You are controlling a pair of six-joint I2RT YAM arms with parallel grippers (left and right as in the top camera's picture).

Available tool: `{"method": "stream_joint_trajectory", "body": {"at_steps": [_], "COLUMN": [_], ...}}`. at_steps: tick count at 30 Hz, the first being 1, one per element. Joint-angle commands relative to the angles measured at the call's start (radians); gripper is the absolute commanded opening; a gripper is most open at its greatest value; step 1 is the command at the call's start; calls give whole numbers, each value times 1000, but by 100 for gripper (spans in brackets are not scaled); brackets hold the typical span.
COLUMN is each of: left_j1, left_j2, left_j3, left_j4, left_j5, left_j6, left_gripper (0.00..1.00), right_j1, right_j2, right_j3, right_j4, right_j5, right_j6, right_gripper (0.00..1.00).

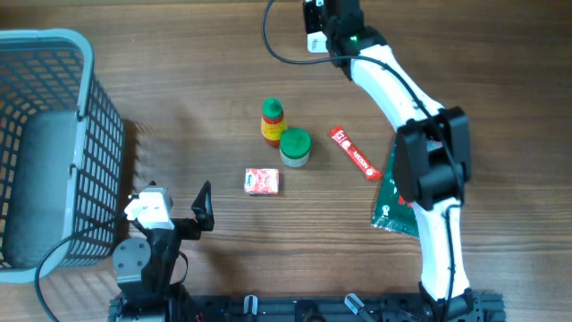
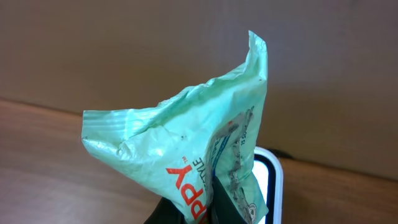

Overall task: Scan the item barcode
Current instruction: 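Hold the wipes pack in front of the white scanner, then carry the wipes pack past the right table edge and release it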

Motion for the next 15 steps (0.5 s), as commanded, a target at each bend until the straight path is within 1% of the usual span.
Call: {"method": "stream_joint_trajectory", "body": {"at_steps": [1, 5, 9, 11, 12, 15], "left_j1": [-5, -5, -5, -5, -5, -5], "left_j2": [-3, -3, -3, -3, -3, -3], "left_j3": [-11, -11, -11, -11, -11, -11], "left_j4": [0, 0, 0, 0, 0, 0], "left_j5": [-14, -14, -14, -14, -14, -14], "left_j6": [20, 20, 20, 20, 20, 20], "left_gripper": [100, 100, 100, 100, 100, 100], "right_j1": [-12, -12, -13, -13, -14, -24], "right_j2": [49, 49, 36, 19, -1, -44], "right_j3": [55, 58, 59, 59, 59, 59], "right_j4": [17, 24, -25, -69, -112, -194], "right_j5": [44, 50, 138, 229, 341, 507], "right_j6": [-21, -20, -17, -13, 10, 17], "right_gripper": [4, 4, 4, 4, 4, 4]}}
